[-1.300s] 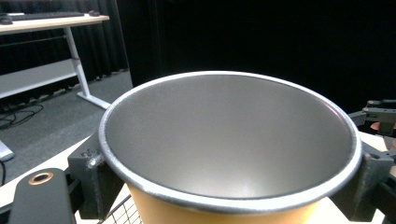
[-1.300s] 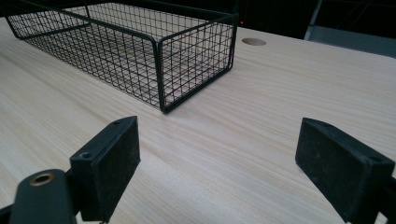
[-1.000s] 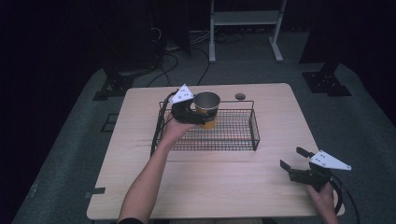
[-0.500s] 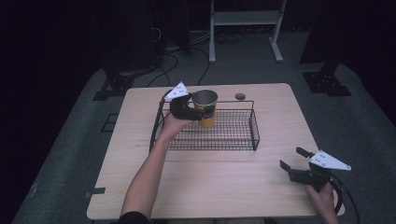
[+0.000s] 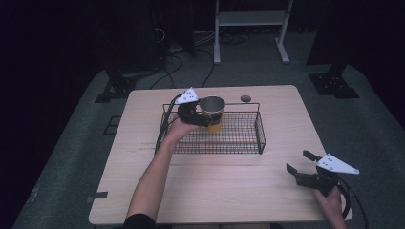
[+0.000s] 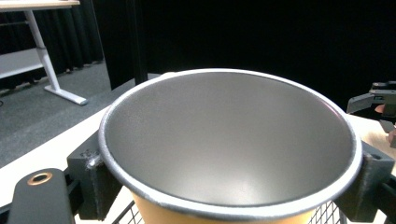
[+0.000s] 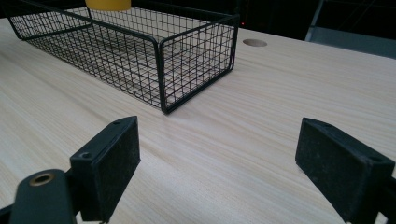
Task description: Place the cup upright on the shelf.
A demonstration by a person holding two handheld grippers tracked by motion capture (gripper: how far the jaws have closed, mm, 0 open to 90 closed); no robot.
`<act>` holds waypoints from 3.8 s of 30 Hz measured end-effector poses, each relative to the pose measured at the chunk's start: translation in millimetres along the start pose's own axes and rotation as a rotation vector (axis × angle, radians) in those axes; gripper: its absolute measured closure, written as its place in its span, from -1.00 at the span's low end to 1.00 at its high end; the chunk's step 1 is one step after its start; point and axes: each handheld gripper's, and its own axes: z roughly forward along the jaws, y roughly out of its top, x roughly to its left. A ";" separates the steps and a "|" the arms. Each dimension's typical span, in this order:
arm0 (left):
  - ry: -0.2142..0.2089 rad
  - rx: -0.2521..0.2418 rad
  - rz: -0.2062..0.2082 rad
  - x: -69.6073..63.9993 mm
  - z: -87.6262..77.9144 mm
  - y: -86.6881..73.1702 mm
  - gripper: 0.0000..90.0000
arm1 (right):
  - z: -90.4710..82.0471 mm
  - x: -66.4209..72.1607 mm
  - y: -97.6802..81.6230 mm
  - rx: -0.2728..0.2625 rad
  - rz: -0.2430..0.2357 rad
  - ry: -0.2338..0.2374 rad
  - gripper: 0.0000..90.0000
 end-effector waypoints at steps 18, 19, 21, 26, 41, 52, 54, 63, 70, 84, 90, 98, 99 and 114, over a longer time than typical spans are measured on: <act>-0.102 0.101 0.044 2.9 9.0 -15.8 -0.73 | 0.0 -0.2 0.0 -0.001 0.000 -0.001 -0.72; -0.103 0.100 0.045 2.8 10.2 -16.8 -0.75 | 0.1 -0.2 0.0 -0.001 0.000 -0.001 -0.71; -0.107 0.115 0.061 2.9 12.2 -18.5 -0.77 | 0.0 -0.6 0.0 -0.002 0.003 -0.001 -0.72; -0.106 0.137 0.058 4.6 14.9 -22.9 -0.77 | -0.1 -0.3 0.0 -0.002 0.001 0.000 -0.72; -0.116 0.215 0.088 4.4 19.0 -30.1 -0.82 | 0.0 -0.8 0.0 -0.003 0.004 -0.001 -0.72; -0.091 0.245 0.107 4.7 16.8 -26.7 -0.88 | 0.0 -0.5 0.0 -0.002 0.001 0.000 -0.71; -0.087 0.247 0.110 4.7 16.6 -26.5 -0.88 | 0.0 -0.7 0.0 -0.003 0.003 -0.001 -0.71; -0.089 0.242 0.137 1.7 16.6 -23.3 -0.89 | 0.0 -0.8 0.0 -0.004 0.004 -0.001 -0.72; -0.095 0.241 0.145 -0.4 16.8 -19.8 -0.90 | -0.2 -1.0 0.0 -0.005 0.005 -0.001 -0.72; -0.087 0.204 0.143 -0.9 9.7 -9.4 -0.97 | -1.7 -2.3 -0.4 -0.017 0.015 0.005 -0.71; -0.079 0.171 0.147 -2.8 3.0 -2.6 -0.97 | -2.1 -2.9 -0.6 -0.020 0.017 0.008 -0.71; -0.083 0.147 0.153 -8.9 -6.5 6.1 -0.97 | -0.7 -0.9 -0.5 -0.001 0.011 -0.002 -0.71; -0.082 0.147 0.159 -10.3 -7.3 7.4 -0.99 | -0.7 -0.7 -0.5 0.000 0.010 -0.003 -0.72; -0.115 0.093 0.171 -26.8 -11.3 12.5 -0.99 | -0.9 -1.7 -0.5 -0.003 0.018 -0.003 -0.72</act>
